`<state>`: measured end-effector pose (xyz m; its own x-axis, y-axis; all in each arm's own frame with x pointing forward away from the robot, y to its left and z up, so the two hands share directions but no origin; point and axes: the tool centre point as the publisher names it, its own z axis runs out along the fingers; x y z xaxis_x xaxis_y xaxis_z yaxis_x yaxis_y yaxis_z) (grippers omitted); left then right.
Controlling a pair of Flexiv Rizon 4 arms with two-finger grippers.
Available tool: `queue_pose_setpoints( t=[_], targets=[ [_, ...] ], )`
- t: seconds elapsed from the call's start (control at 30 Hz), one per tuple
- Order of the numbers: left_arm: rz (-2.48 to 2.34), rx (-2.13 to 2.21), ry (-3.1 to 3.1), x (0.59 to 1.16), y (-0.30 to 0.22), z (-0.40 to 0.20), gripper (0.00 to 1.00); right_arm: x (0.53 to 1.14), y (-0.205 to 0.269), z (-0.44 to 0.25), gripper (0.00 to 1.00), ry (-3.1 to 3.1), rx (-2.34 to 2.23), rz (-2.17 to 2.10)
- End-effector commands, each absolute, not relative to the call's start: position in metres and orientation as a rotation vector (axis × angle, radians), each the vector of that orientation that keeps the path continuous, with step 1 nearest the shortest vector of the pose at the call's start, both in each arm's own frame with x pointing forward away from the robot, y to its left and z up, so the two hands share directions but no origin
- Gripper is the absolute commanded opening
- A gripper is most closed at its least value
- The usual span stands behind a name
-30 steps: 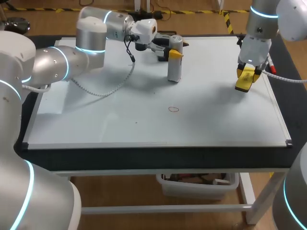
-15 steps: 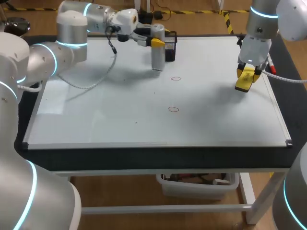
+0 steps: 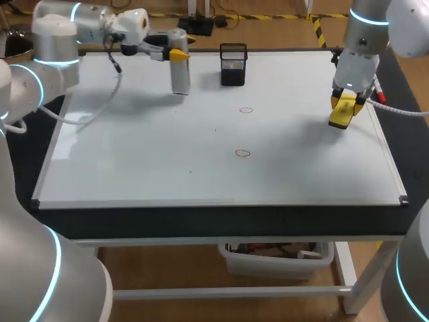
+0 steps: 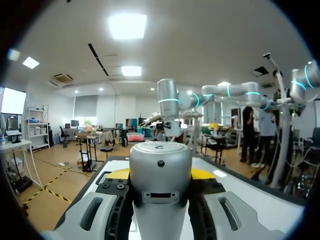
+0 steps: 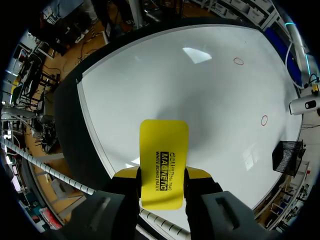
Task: Pick up the inspection probe, press it on each red-marked spot on the whiteboard one by one, put down the probe, pick up the eraser, and wipe off all the red marks.
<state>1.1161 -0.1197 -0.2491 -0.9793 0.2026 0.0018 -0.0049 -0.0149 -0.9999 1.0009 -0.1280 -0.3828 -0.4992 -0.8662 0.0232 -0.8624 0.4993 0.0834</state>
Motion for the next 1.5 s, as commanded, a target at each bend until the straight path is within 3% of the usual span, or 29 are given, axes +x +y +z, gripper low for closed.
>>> queue_pose_setpoints(
  t=[0.03, 0.33, 0.83, 1.5],
  targets=[
    [2.214, -0.022, -2.219, 1.092, -0.095, -0.240, 0.00, 1.001, -0.129, -0.382, 0.00, -2.664, 1.541, -0.090],
    [2.259, 0.079, -2.290, 1.089, -0.057, -0.237, 0.00, 1.001, -0.129, -0.382, 0.00, -2.664, 1.541, -0.090],
    [2.267, 0.128, -2.323, 1.085, -0.043, -0.235, 0.00, 1.001, -0.127, -0.383, 0.00, -2.647, 1.556, -0.075],
    [2.267, 0.128, -2.323, 1.085, -0.043, -0.235, 0.00, 1.022, -0.010, -0.382, 0.00, -2.372, 1.964, -0.078]
  ],
)
